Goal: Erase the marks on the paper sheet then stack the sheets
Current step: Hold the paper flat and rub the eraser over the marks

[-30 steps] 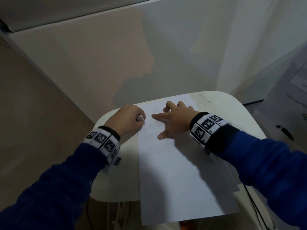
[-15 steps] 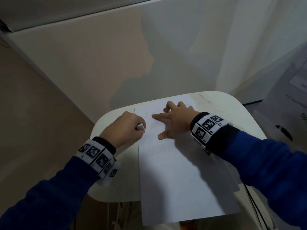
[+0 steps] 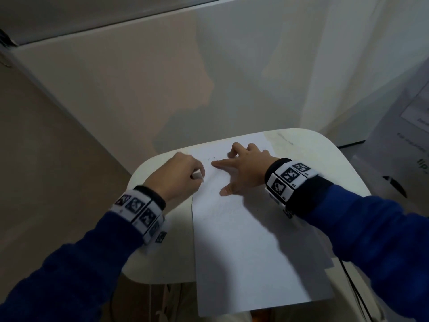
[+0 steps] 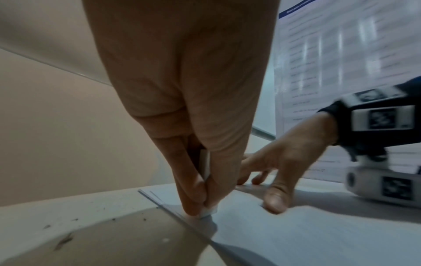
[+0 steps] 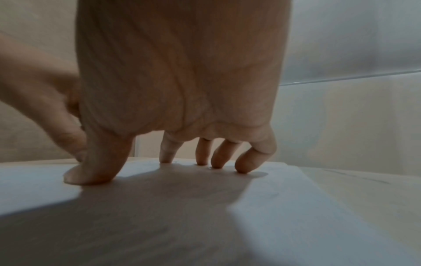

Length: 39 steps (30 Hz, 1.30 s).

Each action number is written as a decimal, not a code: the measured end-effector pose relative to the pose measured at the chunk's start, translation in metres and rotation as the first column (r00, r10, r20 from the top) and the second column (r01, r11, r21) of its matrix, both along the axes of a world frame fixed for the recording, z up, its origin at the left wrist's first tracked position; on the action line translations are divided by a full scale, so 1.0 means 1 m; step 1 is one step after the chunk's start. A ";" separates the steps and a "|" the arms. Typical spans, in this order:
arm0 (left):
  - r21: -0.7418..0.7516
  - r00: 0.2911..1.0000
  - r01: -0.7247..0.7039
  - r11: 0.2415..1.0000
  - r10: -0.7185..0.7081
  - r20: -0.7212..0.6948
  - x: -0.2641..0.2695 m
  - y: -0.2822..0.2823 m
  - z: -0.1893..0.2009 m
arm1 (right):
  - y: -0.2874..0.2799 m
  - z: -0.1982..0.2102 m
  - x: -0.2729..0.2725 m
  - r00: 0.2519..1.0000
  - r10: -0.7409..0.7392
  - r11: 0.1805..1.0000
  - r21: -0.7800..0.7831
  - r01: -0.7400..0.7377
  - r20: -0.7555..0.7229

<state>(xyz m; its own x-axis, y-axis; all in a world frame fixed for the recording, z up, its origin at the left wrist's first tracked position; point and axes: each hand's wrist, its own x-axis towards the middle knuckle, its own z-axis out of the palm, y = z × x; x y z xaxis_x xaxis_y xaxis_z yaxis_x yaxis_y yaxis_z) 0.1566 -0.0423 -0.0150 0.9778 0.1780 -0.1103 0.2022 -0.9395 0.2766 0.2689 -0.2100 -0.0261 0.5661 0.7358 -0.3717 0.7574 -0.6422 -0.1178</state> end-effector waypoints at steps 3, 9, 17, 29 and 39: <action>0.000 0.999 0.030 1.000 -0.030 -0.034 -0.014 -0.002 -0.005 | 0.001 -0.001 0.000 1.000 0.006 1.000 -0.001 -0.006 0.007; -0.009 0.999 -0.025 1.000 0.025 0.022 0.014 0.003 0.000 | 0.001 0.000 0.001 1.000 0.013 1.000 -0.004 -0.013 0.006; 0.005 1.000 -0.014 1.000 0.014 0.004 0.019 -0.005 0.003 | 0.000 -0.001 0.001 1.000 0.012 1.000 0.005 -0.012 0.000; 0.001 0.999 -0.041 0.999 0.041 0.025 0.026 -0.012 0.008 | -0.003 -0.001 -0.001 1.000 -0.002 0.995 0.099 0.003 -0.011; 0.029 0.998 0.067 0.997 -0.066 -0.011 0.020 -0.021 0.003 | -0.006 -0.005 0.000 1.000 0.011 0.994 0.104 -0.009 -0.014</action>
